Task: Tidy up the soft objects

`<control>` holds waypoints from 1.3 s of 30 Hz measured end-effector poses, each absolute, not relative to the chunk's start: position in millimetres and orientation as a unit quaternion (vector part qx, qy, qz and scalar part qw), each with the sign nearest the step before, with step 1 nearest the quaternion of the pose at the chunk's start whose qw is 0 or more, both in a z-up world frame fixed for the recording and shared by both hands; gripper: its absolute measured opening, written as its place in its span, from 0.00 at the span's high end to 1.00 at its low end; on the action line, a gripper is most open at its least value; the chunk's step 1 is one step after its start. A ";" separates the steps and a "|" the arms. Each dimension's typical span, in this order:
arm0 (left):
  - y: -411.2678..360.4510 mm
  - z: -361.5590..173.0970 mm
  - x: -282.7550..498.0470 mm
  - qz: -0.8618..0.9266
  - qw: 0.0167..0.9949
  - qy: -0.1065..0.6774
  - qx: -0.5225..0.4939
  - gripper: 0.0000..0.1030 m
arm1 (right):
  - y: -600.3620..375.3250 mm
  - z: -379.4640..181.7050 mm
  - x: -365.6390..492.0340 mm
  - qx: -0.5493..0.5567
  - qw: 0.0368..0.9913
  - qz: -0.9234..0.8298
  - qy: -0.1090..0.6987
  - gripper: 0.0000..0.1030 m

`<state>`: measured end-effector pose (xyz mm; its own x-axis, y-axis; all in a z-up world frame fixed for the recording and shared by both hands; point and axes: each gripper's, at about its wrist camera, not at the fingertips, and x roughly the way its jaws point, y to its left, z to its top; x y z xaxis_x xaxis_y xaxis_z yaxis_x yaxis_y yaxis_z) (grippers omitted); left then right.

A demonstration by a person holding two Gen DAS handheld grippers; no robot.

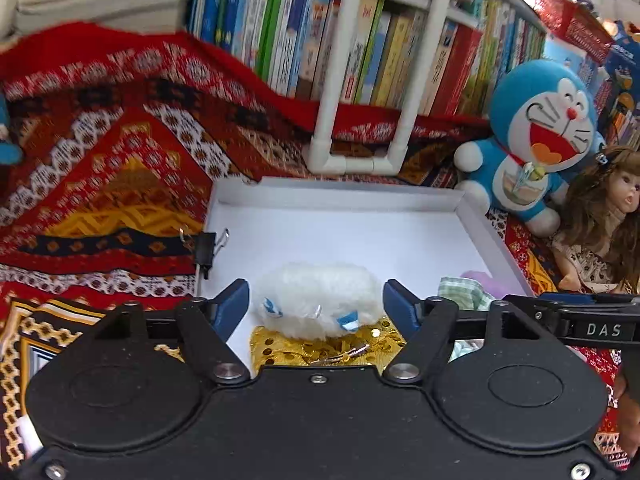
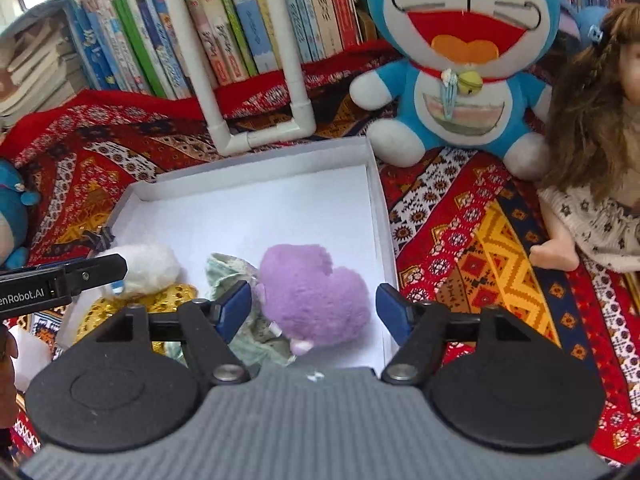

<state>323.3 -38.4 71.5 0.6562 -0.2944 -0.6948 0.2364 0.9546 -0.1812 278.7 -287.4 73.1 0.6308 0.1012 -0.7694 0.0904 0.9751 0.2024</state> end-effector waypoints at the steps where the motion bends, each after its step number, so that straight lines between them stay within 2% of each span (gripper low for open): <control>1: -36.8 74.4 319.0 -0.147 0.911 0.383 -0.037 0.26 | -286.3 77.0 275.1 0.108 0.898 0.005 0.427 0.19; 17: 0.2 112.3 239.0 -0.149 0.936 0.318 -0.026 0.20 | -260.3 117.6 201.6 0.069 0.928 0.071 0.358 0.10; 31: 36.5 122.0 160.4 -0.170 0.944 0.280 -0.049 0.17 | -250.0 139.0 126.3 0.061 0.952 0.098 0.282 0.02; 39: 48.3 115.8 111.6 -0.172 0.951 0.254 -0.037 0.13 | -236.8 137.7 78.1 0.015 0.966 0.096 0.240 0.00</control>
<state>111.6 48.3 115.8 0.8118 -0.3462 -0.4702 0.3088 0.9380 -0.1575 78.1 -236.8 137.7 0.8662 0.1927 -0.4612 -0.1786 0.9811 0.0745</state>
